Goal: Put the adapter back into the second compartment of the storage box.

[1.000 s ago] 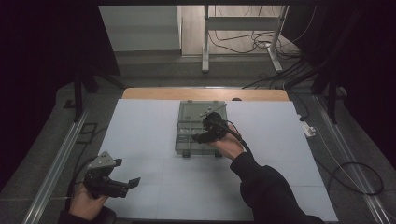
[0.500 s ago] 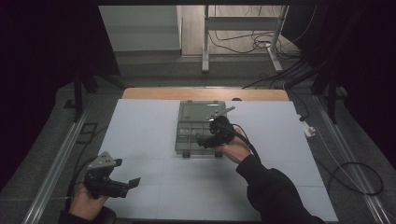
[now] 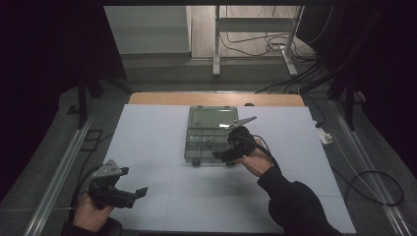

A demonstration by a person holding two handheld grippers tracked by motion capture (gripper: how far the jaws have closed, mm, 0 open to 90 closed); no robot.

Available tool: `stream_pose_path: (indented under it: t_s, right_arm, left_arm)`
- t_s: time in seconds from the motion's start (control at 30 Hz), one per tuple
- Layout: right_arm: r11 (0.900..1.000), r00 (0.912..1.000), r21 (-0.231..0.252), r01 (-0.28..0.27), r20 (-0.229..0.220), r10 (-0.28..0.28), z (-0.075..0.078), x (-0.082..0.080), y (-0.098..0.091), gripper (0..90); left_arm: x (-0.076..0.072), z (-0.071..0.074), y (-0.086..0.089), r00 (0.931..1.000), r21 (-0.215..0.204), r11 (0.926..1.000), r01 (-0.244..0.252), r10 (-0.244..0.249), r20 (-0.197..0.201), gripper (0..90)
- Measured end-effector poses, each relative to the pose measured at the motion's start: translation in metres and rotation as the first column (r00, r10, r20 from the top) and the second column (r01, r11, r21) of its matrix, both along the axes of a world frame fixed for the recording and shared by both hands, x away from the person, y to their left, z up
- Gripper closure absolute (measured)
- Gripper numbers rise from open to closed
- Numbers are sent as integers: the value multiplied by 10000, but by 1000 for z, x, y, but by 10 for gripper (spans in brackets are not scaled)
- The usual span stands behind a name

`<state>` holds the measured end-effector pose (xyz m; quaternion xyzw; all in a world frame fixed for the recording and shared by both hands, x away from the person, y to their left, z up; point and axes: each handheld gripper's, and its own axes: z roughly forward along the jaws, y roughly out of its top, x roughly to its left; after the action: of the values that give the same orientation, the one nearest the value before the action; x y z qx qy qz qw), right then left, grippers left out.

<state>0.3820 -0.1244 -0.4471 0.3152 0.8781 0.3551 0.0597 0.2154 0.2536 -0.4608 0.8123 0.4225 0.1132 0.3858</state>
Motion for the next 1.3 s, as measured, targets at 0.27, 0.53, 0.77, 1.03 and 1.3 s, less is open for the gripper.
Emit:
stream_pose_path:
  t_s: [0.27, 0.53, 0.77, 1.03, 1.3]
  right_arm:
    - [10000, 10000, -66, 16, -12, -16, 0, -10, -10, 91]
    - [10000, 10000, 4, 28, 16, -28, 2, -19, -22, 41]
    - [10000, 9999, -13, 88, 102, -88, 1, -28, -32, 26]
    - [9999, 9999, 52, 105, -8, -105, 0, -35, -45, 11]
    - [9999, 9998, 17, 168, -120, -168, -3, -44, -53, 7]
  left_arm:
    - [0, 0, 0, 10000, 12, 10000, 13, -13, -8, 14]
    - [0, 0, 0, 10000, 6, 10000, 15, -15, -15, 14]
    - [0, 0, 0, 10000, -6, 10000, 15, -15, -20, 14]
    - [0, 0, 1, 10000, -26, 10000, 37, -37, -37, 14]
    - [1, 0, 1, 9999, -105, 9999, 78, -79, -105, 19]
